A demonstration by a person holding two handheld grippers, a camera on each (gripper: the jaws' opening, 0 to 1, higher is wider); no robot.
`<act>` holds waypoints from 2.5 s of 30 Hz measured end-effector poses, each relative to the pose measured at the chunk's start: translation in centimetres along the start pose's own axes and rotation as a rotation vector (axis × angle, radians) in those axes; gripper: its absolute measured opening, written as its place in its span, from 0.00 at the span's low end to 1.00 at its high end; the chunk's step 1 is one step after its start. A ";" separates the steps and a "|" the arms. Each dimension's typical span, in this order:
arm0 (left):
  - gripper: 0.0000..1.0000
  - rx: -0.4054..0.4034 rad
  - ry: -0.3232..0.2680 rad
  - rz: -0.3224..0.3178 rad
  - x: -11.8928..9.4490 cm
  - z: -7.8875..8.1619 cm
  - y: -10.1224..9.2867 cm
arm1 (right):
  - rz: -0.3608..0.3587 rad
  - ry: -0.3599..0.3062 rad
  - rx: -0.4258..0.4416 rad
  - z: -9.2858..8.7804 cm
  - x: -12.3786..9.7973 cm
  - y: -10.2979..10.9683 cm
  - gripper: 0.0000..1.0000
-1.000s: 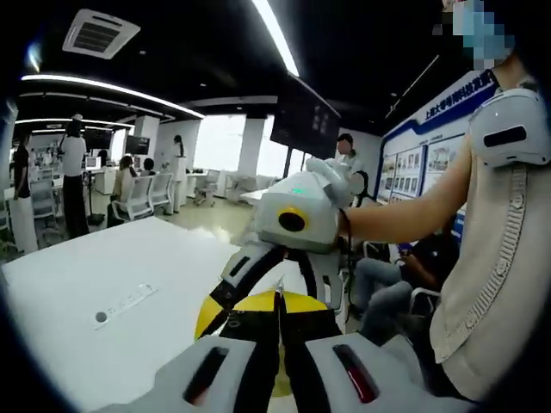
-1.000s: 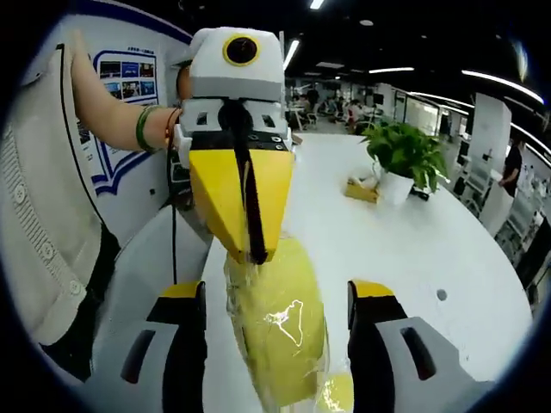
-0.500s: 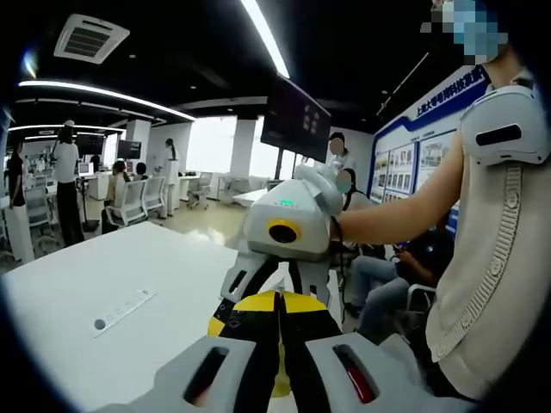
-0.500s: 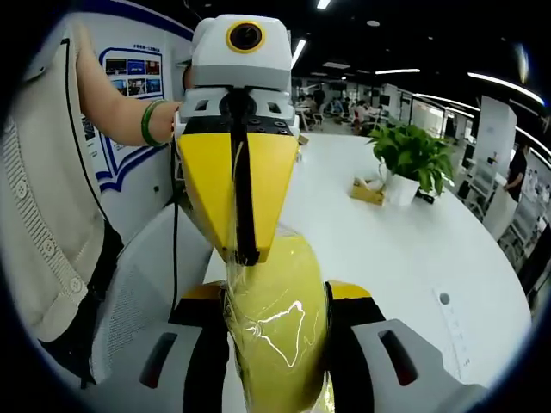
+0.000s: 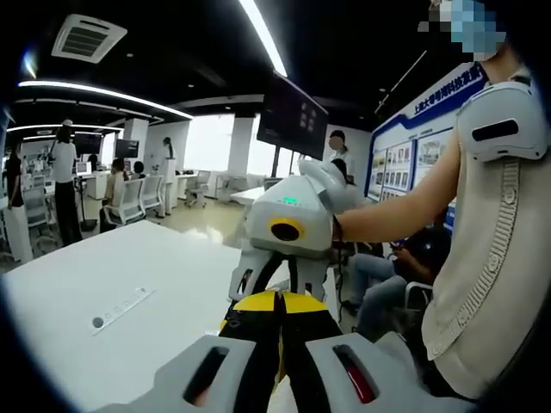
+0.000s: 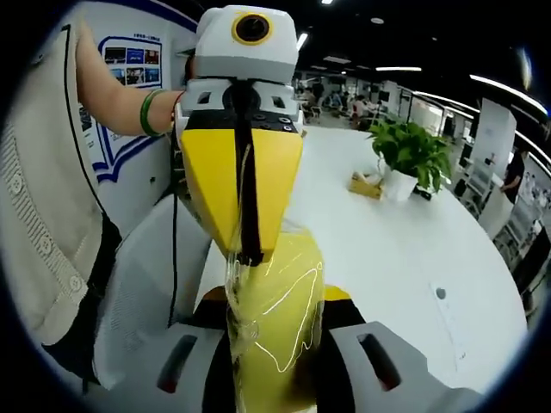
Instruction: Compare the silicone blocks by pressing each to a similar depth, holding the contact briefly, and releasing to observe deformation and rebound differences across the visible hardness samples.
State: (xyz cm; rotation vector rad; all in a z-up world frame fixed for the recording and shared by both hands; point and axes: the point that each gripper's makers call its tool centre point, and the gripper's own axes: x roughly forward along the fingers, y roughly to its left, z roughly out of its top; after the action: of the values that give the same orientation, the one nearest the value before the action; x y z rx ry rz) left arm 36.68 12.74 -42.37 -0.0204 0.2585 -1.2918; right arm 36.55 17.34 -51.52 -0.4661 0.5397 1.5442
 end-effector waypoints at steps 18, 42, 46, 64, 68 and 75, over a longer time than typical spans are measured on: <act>0.00 0.008 0.035 0.007 -0.1 -0.9 -0.3 | -0.050 0.079 -0.033 -1.0 0.4 0.2 0.06; 0.00 0.004 0.040 0.006 -0.1 -1.0 -0.3 | -0.066 0.086 -0.096 -1.0 0.4 -0.2 0.07; 0.00 0.007 0.040 0.012 0.0 -1.0 -0.4 | -0.061 0.086 -0.082 -1.1 0.3 -0.1 0.07; 0.00 0.048 0.052 0.025 0.4 -0.3 -1.1 | -0.086 0.059 -0.083 -0.8 -0.5 0.1 0.12; 0.00 0.049 0.053 0.025 0.5 -0.3 -1.1 | -0.094 0.058 -0.078 -0.9 -0.7 0.1 0.13; 0.00 0.051 0.051 0.021 0.5 -0.3 -1.2 | -0.109 0.064 -0.141 -0.9 -0.7 -0.2 0.15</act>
State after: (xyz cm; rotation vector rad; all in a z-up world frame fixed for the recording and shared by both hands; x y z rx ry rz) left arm 35.64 11.96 -42.56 0.0588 0.2686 -1.2784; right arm 36.75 16.24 -51.81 -0.6448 0.4490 1.4721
